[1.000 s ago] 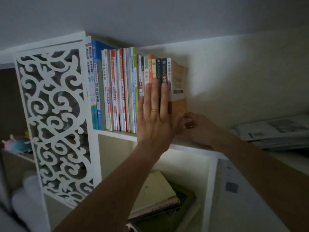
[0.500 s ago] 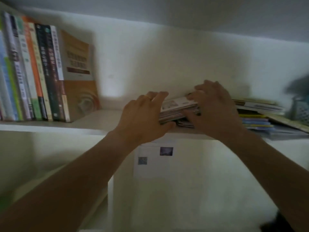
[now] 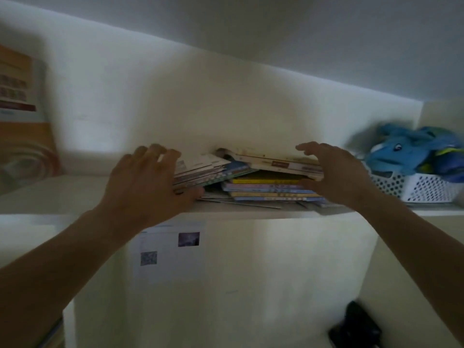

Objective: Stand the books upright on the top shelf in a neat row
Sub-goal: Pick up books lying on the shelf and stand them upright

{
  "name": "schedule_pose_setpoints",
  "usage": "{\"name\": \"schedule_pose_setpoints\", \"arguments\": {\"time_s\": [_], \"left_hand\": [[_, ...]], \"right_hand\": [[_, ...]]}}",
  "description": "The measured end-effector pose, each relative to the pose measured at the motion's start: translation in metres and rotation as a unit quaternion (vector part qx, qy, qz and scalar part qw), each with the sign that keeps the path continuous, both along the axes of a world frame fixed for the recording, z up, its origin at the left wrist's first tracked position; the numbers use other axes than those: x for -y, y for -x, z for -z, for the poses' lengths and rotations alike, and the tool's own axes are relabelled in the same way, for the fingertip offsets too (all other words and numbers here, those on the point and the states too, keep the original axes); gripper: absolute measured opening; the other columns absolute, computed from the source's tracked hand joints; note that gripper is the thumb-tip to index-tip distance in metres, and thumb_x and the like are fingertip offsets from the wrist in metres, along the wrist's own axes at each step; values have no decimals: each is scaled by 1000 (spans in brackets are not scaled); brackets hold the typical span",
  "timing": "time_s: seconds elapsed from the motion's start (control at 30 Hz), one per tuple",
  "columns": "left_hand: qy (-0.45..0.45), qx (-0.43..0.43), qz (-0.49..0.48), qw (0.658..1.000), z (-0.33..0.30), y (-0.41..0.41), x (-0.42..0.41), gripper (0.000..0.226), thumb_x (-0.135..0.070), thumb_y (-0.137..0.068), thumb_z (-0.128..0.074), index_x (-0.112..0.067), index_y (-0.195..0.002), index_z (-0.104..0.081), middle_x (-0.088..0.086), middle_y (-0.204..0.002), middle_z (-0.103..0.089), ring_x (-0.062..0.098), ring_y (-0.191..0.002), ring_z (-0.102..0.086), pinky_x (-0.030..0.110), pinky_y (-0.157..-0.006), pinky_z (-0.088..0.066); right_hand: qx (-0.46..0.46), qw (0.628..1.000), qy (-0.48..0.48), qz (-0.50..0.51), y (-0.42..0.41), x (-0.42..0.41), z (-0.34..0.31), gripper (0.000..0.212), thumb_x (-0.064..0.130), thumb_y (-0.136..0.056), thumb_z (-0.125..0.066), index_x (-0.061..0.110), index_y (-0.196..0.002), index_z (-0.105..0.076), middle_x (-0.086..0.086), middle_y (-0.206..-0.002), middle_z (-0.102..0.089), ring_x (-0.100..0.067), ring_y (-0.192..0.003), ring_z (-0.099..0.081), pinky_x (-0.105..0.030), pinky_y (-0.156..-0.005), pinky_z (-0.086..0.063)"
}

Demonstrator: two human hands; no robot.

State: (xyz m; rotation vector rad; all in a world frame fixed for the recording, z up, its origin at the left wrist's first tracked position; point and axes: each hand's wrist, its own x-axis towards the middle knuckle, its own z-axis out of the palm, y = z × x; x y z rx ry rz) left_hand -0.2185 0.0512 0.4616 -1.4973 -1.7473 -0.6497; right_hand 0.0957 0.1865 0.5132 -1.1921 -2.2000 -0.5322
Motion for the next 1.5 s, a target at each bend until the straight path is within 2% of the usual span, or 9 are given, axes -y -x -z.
{"name": "schedule_pose_setpoints", "arguments": {"time_s": [0.27,0.43,0.57,0.67,0.8,1.03,1.23,1.37,1.5], "left_hand": [[-37,-98,90,990,-46,-142,-75,58,-59,-93,-55,-13,-129,-56,9,-117,-67,31,-107,-62,42,-94,-45],[-92,-195,39,976,-74,-158,-119,40,-40,-93,-65,-12,-120,-58,5,-86,-68,28,-73,-67,34,-63,-37],[-222,-166,90,957,-75,-135,-102,34,-37,-85,-76,-10,-105,-69,3,-61,-63,25,-47,-57,24,-49,-26],[-286,-99,166,939,-76,-136,-58,39,-43,-96,-64,-8,-114,-66,5,-72,-70,28,-51,-61,28,-51,-41],[-223,115,311,917,-69,-155,20,49,-58,-96,-61,-17,-123,-64,-10,-107,-76,15,-84,-73,36,-76,-61],[82,571,475,665,60,-217,70,21,-40,-81,-76,-35,-102,-75,-23,-91,-79,-2,-80,-76,16,-62,-59],[321,683,326,569,274,-237,45,8,-31,-101,-64,-36,-108,-64,-22,-97,-78,6,-94,-77,16,-66,-59],[391,670,261,575,396,-238,29,26,-26,-99,-68,-38,-119,-58,-19,-116,-71,14,-115,-69,15,-77,-58],[406,625,250,618,477,-245,11,46,-30,-98,-70,-22,-142,-58,-8,-136,-68,12,-127,-62,37,-108,-53]], "right_hand": [[64,996,-59,-13,-6,-19,-14,34,30,-96,-62,28,-130,-62,-1,-111,-71,-27,-96,-65,-39,-81,-51],[21,964,-251,-88,-13,-21,-23,31,13,-91,-66,14,-122,-68,-8,-113,-73,-33,-108,-62,-46,-107,-40],[-75,936,-333,-85,-15,1,-21,59,41,-90,-68,11,-140,-58,-14,-148,-53,-40,-143,-41,-54,-124,-18],[-309,923,-224,-44,-42,27,-6,102,77,-78,-65,9,-150,-41,-14,-157,-40,-38,-144,-40,-51,-120,-29],[-521,836,-10,-170,-72,80,21,128,86,-52,-77,30,-155,-26,11,-150,-45,1,-132,-52,-30,-106,-50],[-608,665,322,-289,-99,162,114,42,24,-77,-70,18,-118,-69,-5,-104,-79,-26,-90,-78,-37,-67,-63],[-574,551,591,-137,-135,143,321,47,9,-95,-67,17,-140,-54,-14,-128,-70,-38,-115,-68,-56,-92,-58],[-539,608,578,-79,-145,129,439,53,4,-89,-74,18,-136,-53,-5,-121,-73,-25,-112,-71,-37,-83,-62],[-523,660,534,-75,-160,115,510,45,-4,-90,-70,8,-128,-51,-13,-121,-65,-23,-113,-68,-30,-81,-61]]}}
